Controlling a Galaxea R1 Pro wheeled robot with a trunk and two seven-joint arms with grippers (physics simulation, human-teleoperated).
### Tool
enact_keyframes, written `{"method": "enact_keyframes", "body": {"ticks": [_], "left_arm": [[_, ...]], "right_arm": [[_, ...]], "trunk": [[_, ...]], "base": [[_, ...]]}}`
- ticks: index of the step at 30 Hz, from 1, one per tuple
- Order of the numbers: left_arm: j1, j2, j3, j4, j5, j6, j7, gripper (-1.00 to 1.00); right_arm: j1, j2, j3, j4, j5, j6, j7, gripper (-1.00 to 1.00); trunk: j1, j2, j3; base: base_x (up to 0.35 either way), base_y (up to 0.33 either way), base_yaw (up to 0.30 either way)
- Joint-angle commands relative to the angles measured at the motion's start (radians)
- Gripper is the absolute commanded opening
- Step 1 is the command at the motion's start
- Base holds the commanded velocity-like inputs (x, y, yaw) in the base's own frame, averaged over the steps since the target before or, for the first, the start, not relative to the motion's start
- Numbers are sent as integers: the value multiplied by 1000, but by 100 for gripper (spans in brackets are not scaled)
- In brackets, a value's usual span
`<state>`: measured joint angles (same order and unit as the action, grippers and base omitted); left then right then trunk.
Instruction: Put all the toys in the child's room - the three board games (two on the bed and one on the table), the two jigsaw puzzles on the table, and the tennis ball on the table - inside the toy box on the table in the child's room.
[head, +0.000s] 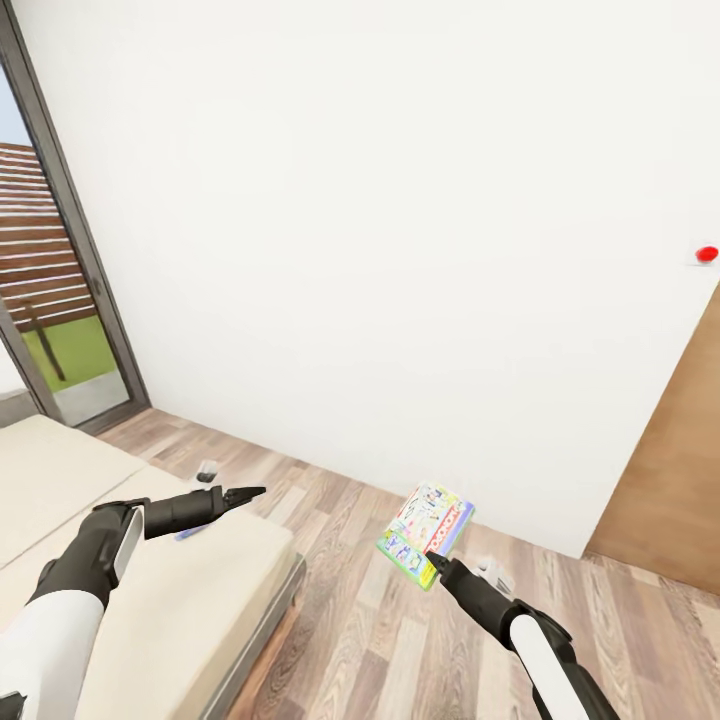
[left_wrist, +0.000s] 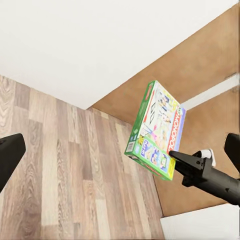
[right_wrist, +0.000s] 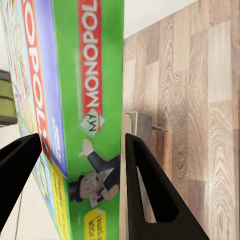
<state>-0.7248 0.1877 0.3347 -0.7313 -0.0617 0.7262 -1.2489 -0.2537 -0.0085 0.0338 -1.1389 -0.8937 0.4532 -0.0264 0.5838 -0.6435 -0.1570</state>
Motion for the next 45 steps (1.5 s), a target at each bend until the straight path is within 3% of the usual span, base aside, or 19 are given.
{"method": "enact_keyframes", "body": {"ticks": [1, 7, 42, 45], "left_arm": [[-1, 0, 4, -1, -6, 10, -8, 100], [-1, 0, 5, -1, -5, 9, -12, 100], [-1, -1, 3, -1, -7, 10, -6, 100], [-1, -1, 3, -1, -7, 10, -6, 100]], "right_arm": [[-1, -1, 1, -1, -7, 2, -3, -100], [-1, -1, 1, -1, -6, 2, -3, -100], [-1, -1, 1, 1, -2, 2, -3, -100], [-1, -1, 1, 6, -2, 2, -3, -100]], "trunk": [[0, -2, -1], [0, -2, 3], [-134, 243, 137], [-134, 243, 139]], "base": [[0, 0, -264], [0, 0, -264], [0, 0, -256], [0, 0, -249]]}}
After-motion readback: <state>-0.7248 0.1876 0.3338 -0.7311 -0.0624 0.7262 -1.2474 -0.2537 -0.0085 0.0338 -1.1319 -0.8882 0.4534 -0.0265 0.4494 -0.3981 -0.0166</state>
